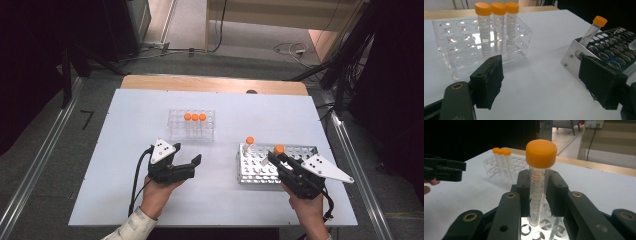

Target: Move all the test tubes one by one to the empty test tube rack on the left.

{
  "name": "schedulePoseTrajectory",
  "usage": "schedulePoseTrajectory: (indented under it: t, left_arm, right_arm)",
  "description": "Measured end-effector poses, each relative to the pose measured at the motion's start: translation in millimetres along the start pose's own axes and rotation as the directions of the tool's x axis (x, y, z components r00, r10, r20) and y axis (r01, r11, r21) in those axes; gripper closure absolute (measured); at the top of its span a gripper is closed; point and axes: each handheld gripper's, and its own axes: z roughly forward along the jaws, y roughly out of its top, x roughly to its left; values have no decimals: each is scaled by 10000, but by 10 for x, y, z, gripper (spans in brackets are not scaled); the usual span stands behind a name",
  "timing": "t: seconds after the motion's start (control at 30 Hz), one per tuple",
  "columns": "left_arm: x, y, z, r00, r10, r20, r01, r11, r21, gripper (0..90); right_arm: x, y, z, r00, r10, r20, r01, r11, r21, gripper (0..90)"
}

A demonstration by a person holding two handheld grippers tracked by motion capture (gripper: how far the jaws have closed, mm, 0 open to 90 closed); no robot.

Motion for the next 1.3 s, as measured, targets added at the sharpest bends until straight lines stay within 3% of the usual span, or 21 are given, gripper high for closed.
schedulePoseTrajectory:
  t: [0.53,1.3]
  left_arm:
    - [-22,33,-53,9999,-3,145,5,9999,-153,203]
    - [-209,96,-140,9955,332,884,-303,9989,-348,222]
  right_arm:
    - [415,-84,193,9894,-466,-1377,537,9974,486,719]
    - [753,-289,575,9716,-848,-2209,1167,9839,1355,719]
